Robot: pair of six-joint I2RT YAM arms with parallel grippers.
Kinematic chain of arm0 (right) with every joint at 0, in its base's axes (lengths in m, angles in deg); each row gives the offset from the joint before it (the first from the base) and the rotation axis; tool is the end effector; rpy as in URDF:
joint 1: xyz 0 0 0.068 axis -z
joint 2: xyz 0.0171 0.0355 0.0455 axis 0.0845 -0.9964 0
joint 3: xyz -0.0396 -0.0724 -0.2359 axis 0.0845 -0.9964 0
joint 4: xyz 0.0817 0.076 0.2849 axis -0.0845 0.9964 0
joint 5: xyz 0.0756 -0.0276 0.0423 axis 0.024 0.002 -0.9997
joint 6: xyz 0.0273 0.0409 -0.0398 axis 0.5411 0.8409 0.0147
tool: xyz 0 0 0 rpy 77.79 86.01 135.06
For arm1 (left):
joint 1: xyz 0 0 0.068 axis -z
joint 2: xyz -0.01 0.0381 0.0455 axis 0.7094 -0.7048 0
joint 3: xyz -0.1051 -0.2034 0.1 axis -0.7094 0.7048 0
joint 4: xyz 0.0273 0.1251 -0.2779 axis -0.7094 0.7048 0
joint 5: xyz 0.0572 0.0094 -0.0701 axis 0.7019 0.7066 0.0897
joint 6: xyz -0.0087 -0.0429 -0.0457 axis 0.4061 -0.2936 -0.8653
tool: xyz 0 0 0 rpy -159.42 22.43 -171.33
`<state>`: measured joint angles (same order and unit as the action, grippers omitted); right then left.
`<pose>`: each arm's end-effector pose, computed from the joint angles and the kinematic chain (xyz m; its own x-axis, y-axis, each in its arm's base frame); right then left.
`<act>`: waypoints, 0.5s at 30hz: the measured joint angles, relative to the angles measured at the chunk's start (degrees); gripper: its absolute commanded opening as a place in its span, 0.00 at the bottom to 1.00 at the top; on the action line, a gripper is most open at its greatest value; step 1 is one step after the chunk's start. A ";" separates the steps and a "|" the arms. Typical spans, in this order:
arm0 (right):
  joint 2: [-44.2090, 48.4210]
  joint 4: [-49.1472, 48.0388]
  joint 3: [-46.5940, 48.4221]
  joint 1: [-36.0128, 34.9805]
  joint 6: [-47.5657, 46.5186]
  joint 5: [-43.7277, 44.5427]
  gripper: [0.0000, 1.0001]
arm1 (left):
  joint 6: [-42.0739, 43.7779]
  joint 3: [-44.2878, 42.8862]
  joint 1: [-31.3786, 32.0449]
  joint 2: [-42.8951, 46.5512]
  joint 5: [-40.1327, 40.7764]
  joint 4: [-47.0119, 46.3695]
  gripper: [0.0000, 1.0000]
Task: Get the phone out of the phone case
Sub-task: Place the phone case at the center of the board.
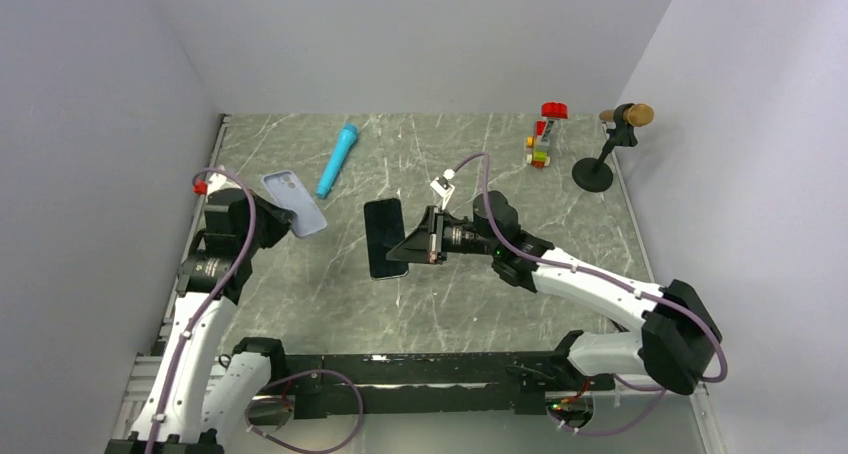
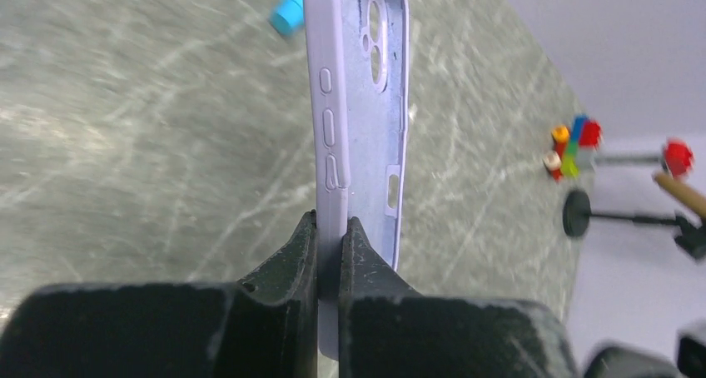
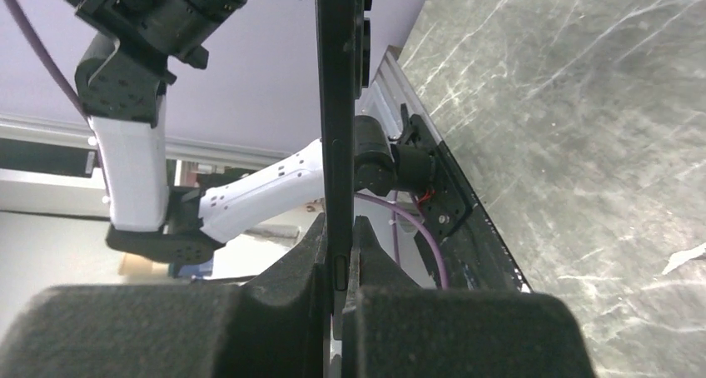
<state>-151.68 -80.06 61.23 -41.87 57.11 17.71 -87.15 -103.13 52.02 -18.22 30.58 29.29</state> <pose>0.2164 0.2701 0.2349 -0.9198 0.0835 -0.3834 -0.3655 0.1731 0.9146 0.2356 -0.0275 0.2998 -0.4034 -0.6986 -0.5910 -0.2890 0.7101 -0.6420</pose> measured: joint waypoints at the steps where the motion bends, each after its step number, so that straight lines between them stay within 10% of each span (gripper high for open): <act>1: 1.03 1.44 0.00 0.00 -0.74 0.52 0.00 | 0.00 -0.15 -1.73 -0.61 0.44 -0.07 0.00; 15: 16.20 16.83 -0.13 0.02 -8.85 11.85 0.00 | -12.26 8.90 -26.01 -18.29 -6.60 -17.90 0.00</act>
<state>-135.48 -63.23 61.10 -41.85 48.26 29.55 -99.41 -94.24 26.01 -36.52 23.98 11.39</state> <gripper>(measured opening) 0.071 0.088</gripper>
